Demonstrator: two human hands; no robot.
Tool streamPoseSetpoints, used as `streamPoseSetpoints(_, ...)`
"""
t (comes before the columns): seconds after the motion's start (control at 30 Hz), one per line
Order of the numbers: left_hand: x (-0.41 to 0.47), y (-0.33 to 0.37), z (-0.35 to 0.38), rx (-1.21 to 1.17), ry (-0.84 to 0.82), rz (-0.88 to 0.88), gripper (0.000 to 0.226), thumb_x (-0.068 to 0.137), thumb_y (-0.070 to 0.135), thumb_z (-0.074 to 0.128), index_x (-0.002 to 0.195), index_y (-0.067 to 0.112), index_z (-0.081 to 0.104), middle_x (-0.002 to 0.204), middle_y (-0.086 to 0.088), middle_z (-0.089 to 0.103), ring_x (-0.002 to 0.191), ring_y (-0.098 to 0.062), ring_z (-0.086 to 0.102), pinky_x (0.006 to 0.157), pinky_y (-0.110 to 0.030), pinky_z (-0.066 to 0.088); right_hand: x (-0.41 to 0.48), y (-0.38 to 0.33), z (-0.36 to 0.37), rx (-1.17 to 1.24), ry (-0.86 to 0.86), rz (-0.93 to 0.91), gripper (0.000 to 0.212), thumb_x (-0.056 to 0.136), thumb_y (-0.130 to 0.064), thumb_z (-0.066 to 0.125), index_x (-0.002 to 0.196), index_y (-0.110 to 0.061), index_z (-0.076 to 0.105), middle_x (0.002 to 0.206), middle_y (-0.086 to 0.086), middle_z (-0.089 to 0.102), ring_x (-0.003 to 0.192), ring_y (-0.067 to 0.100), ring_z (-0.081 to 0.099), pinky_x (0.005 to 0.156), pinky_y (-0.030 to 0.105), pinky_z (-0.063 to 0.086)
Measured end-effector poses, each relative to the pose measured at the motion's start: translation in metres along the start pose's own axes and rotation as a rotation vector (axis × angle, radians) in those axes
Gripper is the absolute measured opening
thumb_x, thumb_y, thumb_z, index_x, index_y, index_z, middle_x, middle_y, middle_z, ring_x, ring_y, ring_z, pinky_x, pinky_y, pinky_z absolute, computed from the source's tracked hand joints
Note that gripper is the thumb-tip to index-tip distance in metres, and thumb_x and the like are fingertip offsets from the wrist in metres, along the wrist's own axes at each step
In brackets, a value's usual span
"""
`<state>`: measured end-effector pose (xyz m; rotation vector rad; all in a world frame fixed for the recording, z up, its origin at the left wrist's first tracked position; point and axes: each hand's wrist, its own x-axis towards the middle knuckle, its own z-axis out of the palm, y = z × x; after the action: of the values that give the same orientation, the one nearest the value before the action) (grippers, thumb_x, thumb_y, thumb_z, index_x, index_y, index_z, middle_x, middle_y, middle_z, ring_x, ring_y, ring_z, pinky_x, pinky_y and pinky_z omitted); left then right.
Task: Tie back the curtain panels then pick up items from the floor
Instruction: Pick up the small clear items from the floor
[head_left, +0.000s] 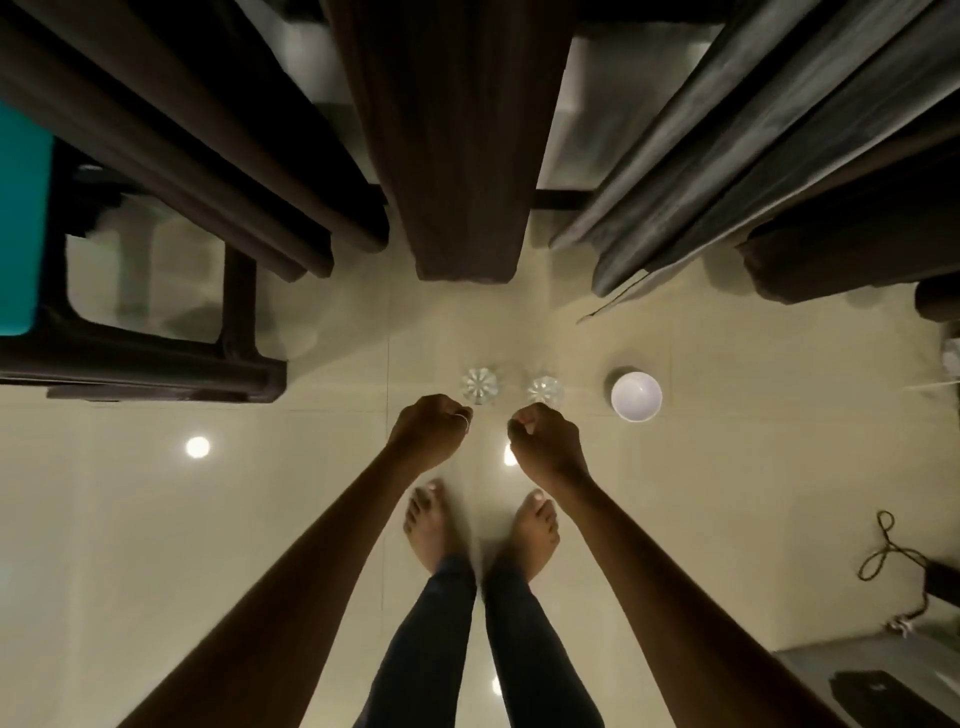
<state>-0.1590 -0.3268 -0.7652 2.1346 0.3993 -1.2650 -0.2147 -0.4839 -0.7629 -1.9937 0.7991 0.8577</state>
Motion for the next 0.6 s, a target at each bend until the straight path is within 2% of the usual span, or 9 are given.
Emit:
streamPoseSetpoints(0.07, 0.020, -0.006, 0.008, 0.014, -0.001, 0.002, 0.031, 0.094, 0.029, 0.052, 0.092, 0.005, 0.072, 0.095, -0.011, 0.076, 0.092, -0.030, 0.071, 0.089, -0.045, 0.059, 0.020, 0.006, 0.009, -0.004, -0.014, -0.003, 0.029, 0.100, -0.025, 0.052, 0.123, -0.012, 0.065, 0.125, 0.006, 0.071, 0.117, 0.025, 0.063, 0.088, 0.026, 0.046)
streamPoseSetpoints(0.17, 0.052, -0.017, 0.019, 0.063, -0.012, 0.020, 0.030, 0.094, 0.027, 0.050, 0.096, 0.007, 0.073, 0.097, -0.010, 0.076, 0.092, -0.029, 0.071, 0.091, -0.044, 0.058, 0.053, 0.014, 0.024, -0.014, -0.019, -0.014, 0.029, 0.100, -0.023, 0.052, 0.123, -0.011, 0.066, 0.124, 0.008, 0.070, 0.116, 0.026, 0.064, 0.094, 0.032, 0.051)
streamPoseSetpoints(0.3, 0.095, -0.034, 0.035, 0.179, -0.030, 0.035, 0.029, 0.096, 0.027, 0.048, 0.095, 0.012, 0.073, 0.097, -0.010, 0.074, 0.096, -0.029, 0.069, 0.085, -0.034, 0.055, 0.101, 0.028, 0.046, -0.022, -0.009, -0.008, 0.029, 0.099, -0.020, 0.051, 0.122, -0.011, 0.066, 0.124, 0.009, 0.070, 0.114, 0.026, 0.063, 0.091, 0.031, 0.050)
streamPoseSetpoints(0.37, 0.118, -0.042, 0.044, 0.247, -0.011, 0.031, 0.032, 0.100, 0.033, 0.047, 0.104, 0.013, 0.071, 0.112, -0.009, 0.073, 0.106, -0.029, 0.066, 0.084, -0.032, 0.050, 0.125, 0.036, 0.059, -0.021, -0.005, 0.011, 0.032, 0.098, -0.021, 0.051, 0.126, -0.010, 0.063, 0.126, 0.011, 0.069, 0.116, 0.028, 0.063, 0.093, 0.034, 0.051)
streamPoseSetpoints(0.47, 0.153, -0.055, 0.058, 0.268, 0.040, -0.028, 0.042, 0.101, 0.043, 0.047, 0.132, 0.017, 0.057, 0.133, -0.006, 0.064, 0.121, -0.028, 0.060, 0.092, -0.033, 0.047, 0.162, 0.047, 0.080, -0.060, 0.019, 0.030, 0.035, 0.099, -0.021, 0.052, 0.130, -0.006, 0.058, 0.127, 0.016, 0.067, 0.118, 0.033, 0.062, 0.094, 0.037, 0.050)
streamPoseSetpoints(0.6, 0.196, -0.063, 0.074, 0.253, 0.052, -0.046, 0.047, 0.103, 0.044, 0.043, 0.137, 0.012, 0.048, 0.137, -0.012, 0.060, 0.123, -0.033, 0.058, 0.094, -0.037, 0.047, 0.202, 0.058, 0.104, -0.133, 0.020, 0.036, 0.037, 0.098, -0.018, 0.051, 0.131, -0.002, 0.051, 0.128, 0.021, 0.063, 0.119, 0.038, 0.059, 0.085, 0.034, 0.042)
